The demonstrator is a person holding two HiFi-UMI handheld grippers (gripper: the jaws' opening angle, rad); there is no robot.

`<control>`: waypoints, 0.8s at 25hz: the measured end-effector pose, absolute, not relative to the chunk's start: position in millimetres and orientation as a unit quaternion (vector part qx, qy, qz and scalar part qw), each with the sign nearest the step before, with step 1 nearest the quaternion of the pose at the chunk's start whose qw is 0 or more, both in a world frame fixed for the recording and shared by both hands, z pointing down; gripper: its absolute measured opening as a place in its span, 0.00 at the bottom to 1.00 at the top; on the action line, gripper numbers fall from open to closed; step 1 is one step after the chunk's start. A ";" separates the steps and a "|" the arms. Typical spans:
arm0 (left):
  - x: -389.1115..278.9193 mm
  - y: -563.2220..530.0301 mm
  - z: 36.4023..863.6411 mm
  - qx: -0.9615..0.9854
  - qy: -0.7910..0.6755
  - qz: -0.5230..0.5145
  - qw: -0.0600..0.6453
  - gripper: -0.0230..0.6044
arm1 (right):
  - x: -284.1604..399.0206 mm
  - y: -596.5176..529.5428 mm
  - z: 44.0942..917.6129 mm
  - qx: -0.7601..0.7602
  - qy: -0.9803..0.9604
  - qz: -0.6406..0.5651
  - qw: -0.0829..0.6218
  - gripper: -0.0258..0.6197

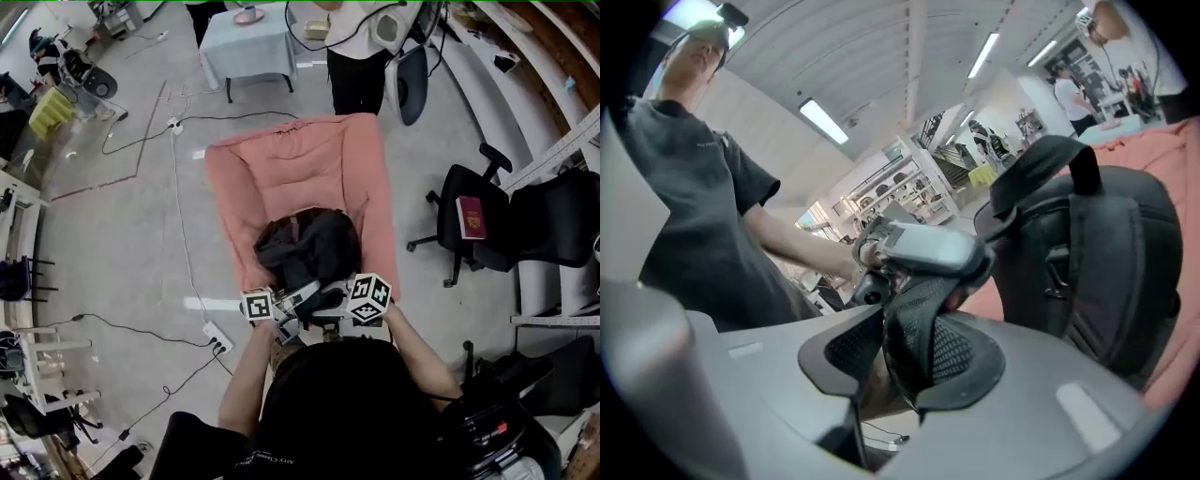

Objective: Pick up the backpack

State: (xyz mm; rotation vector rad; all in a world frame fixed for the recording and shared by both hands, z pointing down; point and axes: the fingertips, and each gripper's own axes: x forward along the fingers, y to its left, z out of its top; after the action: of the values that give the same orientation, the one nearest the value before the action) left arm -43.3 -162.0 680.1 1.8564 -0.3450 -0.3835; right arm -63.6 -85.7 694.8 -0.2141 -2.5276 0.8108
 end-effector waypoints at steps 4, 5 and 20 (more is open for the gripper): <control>-73.0 -161.0 662.8 0.772 -0.153 -0.217 0.578 0.06 | -32.7 -116.0 716.6 -0.029 -0.922 0.320 0.218 0.25; -79.3 -158.0 654.9 0.761 -0.143 -0.237 0.587 0.06 | -20.8 -133.3 727.1 0.007 -0.919 0.332 0.212 0.29; -108.0 -110.9 641.5 0.733 -0.149 -0.260 0.610 0.06 | -83.3 -125.9 814.2 -0.046 -0.896 0.345 0.277 0.37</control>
State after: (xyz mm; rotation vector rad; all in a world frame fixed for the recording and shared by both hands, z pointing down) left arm -108.0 -110.9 641.5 1.6921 -0.3449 -0.6011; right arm -83.3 -125.9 814.2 -0.1223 -2.4058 0.9253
